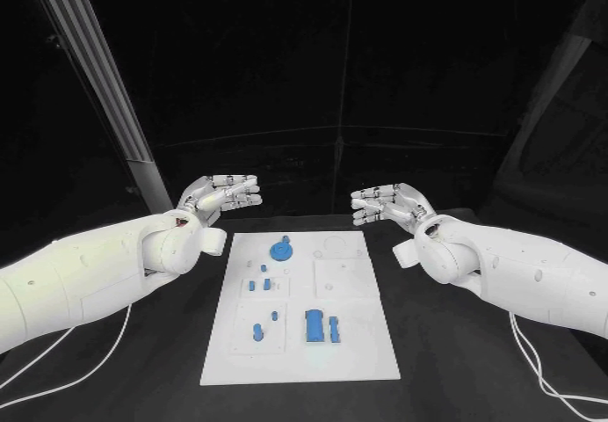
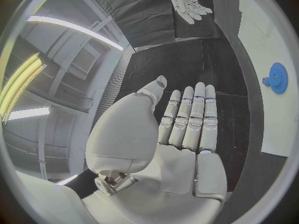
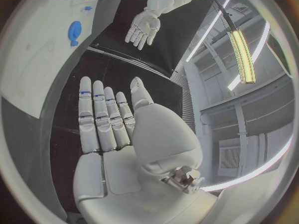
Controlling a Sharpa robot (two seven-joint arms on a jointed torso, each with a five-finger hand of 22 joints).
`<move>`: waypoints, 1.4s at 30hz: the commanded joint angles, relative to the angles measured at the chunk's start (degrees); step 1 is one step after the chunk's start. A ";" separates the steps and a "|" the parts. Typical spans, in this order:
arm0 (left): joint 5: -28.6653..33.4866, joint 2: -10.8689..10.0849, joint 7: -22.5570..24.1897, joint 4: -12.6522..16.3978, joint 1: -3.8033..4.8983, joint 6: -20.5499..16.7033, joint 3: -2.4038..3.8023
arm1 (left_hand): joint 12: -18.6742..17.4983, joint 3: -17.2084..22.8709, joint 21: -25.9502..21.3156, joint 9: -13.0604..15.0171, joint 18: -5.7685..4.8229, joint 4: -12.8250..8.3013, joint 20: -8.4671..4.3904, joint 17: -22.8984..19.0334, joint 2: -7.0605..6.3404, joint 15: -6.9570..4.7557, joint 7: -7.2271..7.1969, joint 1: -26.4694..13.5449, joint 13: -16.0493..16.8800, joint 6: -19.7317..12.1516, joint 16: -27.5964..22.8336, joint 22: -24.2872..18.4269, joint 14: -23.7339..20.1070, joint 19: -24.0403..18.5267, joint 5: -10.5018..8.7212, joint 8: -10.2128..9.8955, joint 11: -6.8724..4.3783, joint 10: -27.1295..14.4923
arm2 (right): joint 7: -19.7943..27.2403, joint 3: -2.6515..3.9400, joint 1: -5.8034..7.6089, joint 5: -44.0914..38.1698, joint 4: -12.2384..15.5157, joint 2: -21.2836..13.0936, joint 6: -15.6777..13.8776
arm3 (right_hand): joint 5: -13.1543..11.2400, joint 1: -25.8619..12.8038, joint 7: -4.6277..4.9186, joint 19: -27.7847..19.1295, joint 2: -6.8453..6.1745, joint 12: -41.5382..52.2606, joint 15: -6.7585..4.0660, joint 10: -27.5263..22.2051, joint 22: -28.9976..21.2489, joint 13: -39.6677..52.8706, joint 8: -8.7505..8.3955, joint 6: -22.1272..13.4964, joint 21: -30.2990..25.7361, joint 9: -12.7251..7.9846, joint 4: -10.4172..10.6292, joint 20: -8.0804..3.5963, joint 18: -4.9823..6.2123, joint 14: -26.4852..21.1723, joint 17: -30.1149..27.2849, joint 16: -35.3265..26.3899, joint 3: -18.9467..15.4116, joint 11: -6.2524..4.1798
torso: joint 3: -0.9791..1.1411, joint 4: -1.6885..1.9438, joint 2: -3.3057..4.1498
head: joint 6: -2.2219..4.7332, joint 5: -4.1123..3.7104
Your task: Assemble the parts on the task board
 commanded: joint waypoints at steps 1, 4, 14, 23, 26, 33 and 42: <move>2.65 0.68 2.21 -1.30 -0.14 -0.09 0.05 | -0.50 -0.37 -0.37 -0.04 0.47 -0.03 0.21 -0.39 0.67 -0.06 0.02 0.51 -0.07 0.34 -0.98 -0.65 0.63 0.23 0.25 -0.34 0.02 0.46 | 4.85 0.16 0.12 4.12 -1.93 1.09 2.22 | -0.21 -0.99 0.08 1.83 0.27 -0.43 -0.35 0.95 -0.83 -1.71 -0.17 0.77 -0.80 -1.02 -1.14 -0.32 0.24 2.07 -1.36 -0.59 0.12 -0.16 | 0.07 0.14 -0.63 | 0.71 0.06; 2.75 1.18 2.18 -2.06 -0.30 -0.50 0.05 | -0.82 -0.47 -0.48 -0.03 0.50 -0.07 0.16 -0.63 1.02 -0.09 0.22 0.84 -0.07 0.55 -1.56 -1.11 1.08 0.53 0.28 -0.43 -0.08 0.72 | 5.07 0.23 0.13 4.10 -3.19 1.86 2.73 | -0.17 -1.47 0.19 3.54 0.75 -0.47 -0.68 1.76 -1.39 -2.92 -0.14 1.30 -1.21 -1.78 -2.04 -0.77 0.31 3.93 -2.30 -0.89 0.28 -0.34 | 0.16 0.30 -0.70 | 0.97 0.24; -0.15 -0.09 1.30 2.29 -1.99 -5.40 1.37 | -7.42 -6.86 -6.80 -3.78 -4.06 -3.94 -7.12 -7.14 4.60 -4.11 -4.21 -36.92 -3.64 -27.27 -7.39 -8.95 -27.07 -23.73 -5.76 -4.96 -4.94 -28.54 | 2.96 0.06 -0.48 4.54 1.46 0.68 -4.45 | -6.33 -39.82 -5.26 -27.97 -3.68 -5.29 -6.16 -28.21 -7.93 -7.95 -3.77 -24.96 -6.90 -8.77 3.21 -6.38 -4.07 -29.84 -8.57 -5.46 5.44 -4.47 | 0.83 1.28 -0.82 | 3.02 1.62; -3.63 -3.25 3.57 13.84 -6.72 -20.38 5.24 | -7.42 -8.92 -6.80 -3.78 -5.80 -3.94 -9.47 -7.14 4.60 -8.21 -8.89 -49.14 -3.64 -36.24 -9.22 -11.46 -36.17 -31.58 -5.76 -4.96 -9.84 -37.98 | 5.67 -0.24 -1.83 12.21 13.18 -1.94 -19.06 | -6.33 -52.32 -11.01 -38.36 -8.42 -5.29 -6.16 -38.04 -7.93 -7.95 -3.77 -33.55 -8.77 -8.77 3.21 -12.16 -5.69 -41.01 -8.57 -5.46 10.65 -8.71 | 1.07 1.66 -0.95 | 3.76 2.10; -4.77 -4.29 4.32 17.65 -8.28 -25.32 6.51 | -7.42 -9.30 -6.80 -3.78 -5.81 -3.94 -10.03 -7.14 4.60 -8.21 -8.89 -52.02 -3.64 -38.36 -13.24 -12.05 -38.32 -33.44 -5.76 -4.96 -9.84 -40.21 | 6.42 -0.32 -2.20 14.33 16.41 -2.67 -23.09 | -6.33 -55.16 -11.01 -40.72 -8.42 -5.29 -6.16 -40.30 -7.93 -7.95 -3.77 -35.47 -12.85 -8.77 3.21 -12.16 -5.94 -43.54 -8.57 -5.46 10.65 -8.71 | 1.07 1.66 -0.95 | 3.76 2.10; -6.62 -5.97 5.53 23.79 -10.80 -33.28 8.57 | -7.42 -13.60 -6.80 -3.78 -10.13 -3.94 -14.63 -7.14 4.60 -8.21 -8.89 -58.17 -3.64 -42.85 -13.24 -16.89 -42.90 -37.28 -5.76 -4.96 -9.84 -44.97 | 7.47 -0.44 -2.72 17.30 20.94 -3.68 -28.74 | -6.33 -61.53 -11.01 -45.99 -8.42 -5.29 -6.16 -45.31 -7.93 -7.95 -3.77 -39.86 -12.85 -8.77 3.21 -12.16 -10.27 -49.20 -8.57 -5.46 10.65 -8.71 | 1.07 1.66 -0.95 | 3.76 2.10; -7.01 -6.33 5.78 25.11 -11.34 -34.99 9.01 | -7.42 -13.60 -6.80 -3.78 -10.13 -3.94 -14.63 -7.14 4.60 -8.21 -8.89 -63.57 -3.64 -46.83 -13.24 -16.89 -46.90 -40.81 -5.76 -4.96 -9.84 -49.13 | 7.55 -0.44 -2.76 17.53 21.30 -3.76 -29.18 | -6.33 -67.09 -11.01 -50.60 -8.42 -5.29 -6.16 -49.66 -7.93 -7.95 -3.77 -43.69 -12.85 -8.77 3.21 -12.16 -10.27 -54.14 -8.57 -5.46 10.65 -8.71 | 1.07 1.66 -0.95 | 3.76 2.10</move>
